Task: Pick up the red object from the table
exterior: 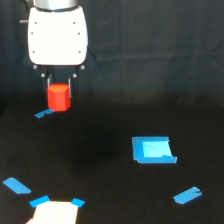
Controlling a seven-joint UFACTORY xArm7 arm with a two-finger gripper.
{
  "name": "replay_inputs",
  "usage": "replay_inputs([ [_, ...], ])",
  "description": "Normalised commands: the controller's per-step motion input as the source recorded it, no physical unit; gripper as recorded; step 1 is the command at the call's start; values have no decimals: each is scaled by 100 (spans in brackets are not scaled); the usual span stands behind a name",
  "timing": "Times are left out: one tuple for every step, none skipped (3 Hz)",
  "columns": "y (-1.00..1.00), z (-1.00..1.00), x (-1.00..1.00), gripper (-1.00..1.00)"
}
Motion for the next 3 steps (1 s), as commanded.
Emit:
replay_inputs([
  [68,-11,-23,-100],
  [30,-20,-29,-72],
  [-36,-5,14,-69],
])
